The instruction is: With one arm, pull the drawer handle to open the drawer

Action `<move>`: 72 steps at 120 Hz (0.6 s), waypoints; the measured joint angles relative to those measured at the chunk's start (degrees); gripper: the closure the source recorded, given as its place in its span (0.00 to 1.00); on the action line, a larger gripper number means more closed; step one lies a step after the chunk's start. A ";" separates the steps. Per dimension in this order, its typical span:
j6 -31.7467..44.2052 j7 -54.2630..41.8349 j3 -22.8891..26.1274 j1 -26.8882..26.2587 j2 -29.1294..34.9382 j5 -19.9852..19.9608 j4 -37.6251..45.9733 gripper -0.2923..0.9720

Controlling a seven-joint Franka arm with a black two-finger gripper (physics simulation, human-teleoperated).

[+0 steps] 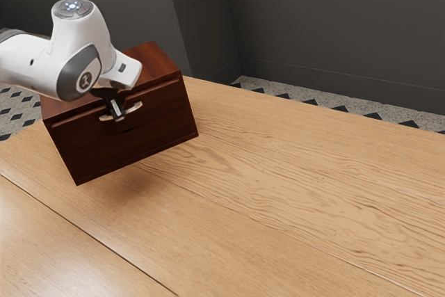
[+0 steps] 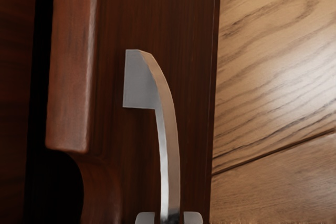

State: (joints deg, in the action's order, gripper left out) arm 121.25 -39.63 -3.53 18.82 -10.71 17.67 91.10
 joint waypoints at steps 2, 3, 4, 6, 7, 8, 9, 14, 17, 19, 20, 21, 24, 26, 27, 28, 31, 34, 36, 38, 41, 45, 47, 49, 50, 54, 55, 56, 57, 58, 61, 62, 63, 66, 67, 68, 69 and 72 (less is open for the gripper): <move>0.00 -0.01 -0.01 -0.05 0.17 -0.02 0.25 0.81; 0.00 -0.01 -0.01 -0.08 0.27 -0.02 0.36 0.81; 0.00 -0.02 -0.01 -0.12 0.37 -0.02 0.46 0.81; -0.01 -0.03 -0.01 -0.18 0.57 -0.04 0.66 0.81; -0.01 -0.03 0.00 -0.22 0.67 -0.06 0.77 0.81; -0.02 -0.04 0.00 -0.25 0.76 -0.07 0.88 0.81; -0.03 -0.05 0.00 -0.29 0.87 -0.08 0.99 0.81; -0.06 -0.10 0.02 -0.45 1.37 -0.15 1.54 0.81; -0.06 -0.12 0.06 -0.54 1.69 -0.17 1.89 0.81; -0.06 -0.12 0.08 -0.60 1.89 -0.19 2.14 0.81; -0.06 -0.13 0.08 -0.64 1.99 -0.19 2.26 0.81; -0.06 -0.13 0.09 -0.67 2.11 -0.20 2.38 0.81; -0.06 -0.15 0.11 -0.79 2.44 -0.23 2.79 0.81; -0.06 -0.16 0.14 -0.85 2.69 -0.27 3.07 0.81; -0.06 -0.16 0.16 -0.88 2.81 -0.29 3.19 0.81; -0.07 -0.17 0.17 -0.90 2.91 -0.31 3.30 0.81; -0.09 -0.20 0.21 -0.99 3.24 -0.37 3.68 0.81; -0.08 -0.22 0.25 -1.12 3.63 -0.41 4.18 0.81; -0.08 -0.23 0.27 -1.20 3.86 -0.44 4.46 0.81; -0.06 -0.24 0.31 -1.26 4.06 -0.45 4.76 0.81; -0.03 -0.24 0.33 -1.37 4.31 -0.45 5.14 0.81; 0.01 -0.23 0.34 -1.49 4.63 -0.48 5.56 0.81; 0.04 -0.22 0.34 -1.55 4.78 -0.50 5.77 0.81; 0.07 -0.20 0.35 -1.63 5.01 -0.51 6.06 0.82; 0.09 -0.20 0.36 -1.67 5.15 -0.52 6.22 0.82; 0.14 -0.17 0.39 -1.84 5.66 -0.55 6.78 0.82; 0.15 -0.17 0.41 -1.87 5.77 -0.56 6.91 0.82; 0.15 -0.17 0.44 -1.90 5.90 -0.58 7.05 0.82; 0.16 -0.17 0.45 -1.94 6.07 -0.59 7.24 0.82; 0.17 -0.17 0.47 -1.99 6.21 -0.61 7.41 0.82; 0.18 -0.18 0.50 -2.12 6.58 -0.65 7.83 0.82; 0.18 -0.18 0.51 -2.15 6.69 -0.67 7.94 0.82; 0.18 -0.18 0.51 -2.19 6.80 -0.68 8.05 0.82; 0.19 -0.19 0.53 -2.32 7.13 -0.71 8.46 0.82; 0.20 -0.19 0.53 -2.38 7.25 -0.72 8.59 0.82; 0.20 -0.19 0.53 -2.42 7.36 -0.73 8.71 0.81; 0.21 -0.19 0.54 -2.47 7.51 -0.74 8.86 0.81; 0.22 -0.20 0.55 -2.66 7.96 -0.77 9.40 0.81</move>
State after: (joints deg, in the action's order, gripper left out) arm 121.47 -39.83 -2.98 16.16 -2.74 16.90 100.50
